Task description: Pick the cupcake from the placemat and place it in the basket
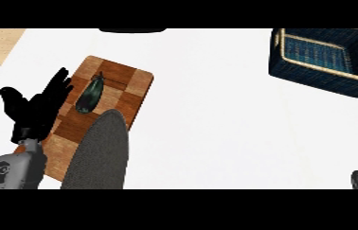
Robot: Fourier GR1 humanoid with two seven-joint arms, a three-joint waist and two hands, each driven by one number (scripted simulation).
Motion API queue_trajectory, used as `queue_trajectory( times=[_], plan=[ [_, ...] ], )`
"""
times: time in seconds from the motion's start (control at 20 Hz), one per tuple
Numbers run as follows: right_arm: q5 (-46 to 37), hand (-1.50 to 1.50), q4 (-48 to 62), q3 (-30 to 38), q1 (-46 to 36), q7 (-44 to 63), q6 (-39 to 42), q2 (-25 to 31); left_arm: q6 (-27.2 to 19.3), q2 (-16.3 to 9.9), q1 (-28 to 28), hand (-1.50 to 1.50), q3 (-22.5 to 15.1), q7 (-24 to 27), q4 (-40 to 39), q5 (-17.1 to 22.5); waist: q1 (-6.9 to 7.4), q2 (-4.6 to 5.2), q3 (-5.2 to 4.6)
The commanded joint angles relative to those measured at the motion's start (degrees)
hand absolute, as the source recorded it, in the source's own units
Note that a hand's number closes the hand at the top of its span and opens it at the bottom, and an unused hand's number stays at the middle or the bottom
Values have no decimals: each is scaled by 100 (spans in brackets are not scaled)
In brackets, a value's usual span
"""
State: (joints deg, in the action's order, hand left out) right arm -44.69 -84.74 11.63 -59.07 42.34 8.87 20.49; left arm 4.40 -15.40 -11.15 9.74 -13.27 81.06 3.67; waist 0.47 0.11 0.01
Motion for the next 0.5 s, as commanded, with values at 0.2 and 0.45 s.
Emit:
queue_trajectory(
  times=[0.2, 0.45],
  plan=[
    [300, 150, 690, 451, 893, -1502, -661, 361, 52, -17, 117, 0, -13, -219, 352, 21, 9, -11, 3],
    [502, 150, 1834, 720, 555, -2197, -1113, 506, 78, -18, -304, 0, 87, 156, -502, -64, -12, 12, -2]
  ],
)
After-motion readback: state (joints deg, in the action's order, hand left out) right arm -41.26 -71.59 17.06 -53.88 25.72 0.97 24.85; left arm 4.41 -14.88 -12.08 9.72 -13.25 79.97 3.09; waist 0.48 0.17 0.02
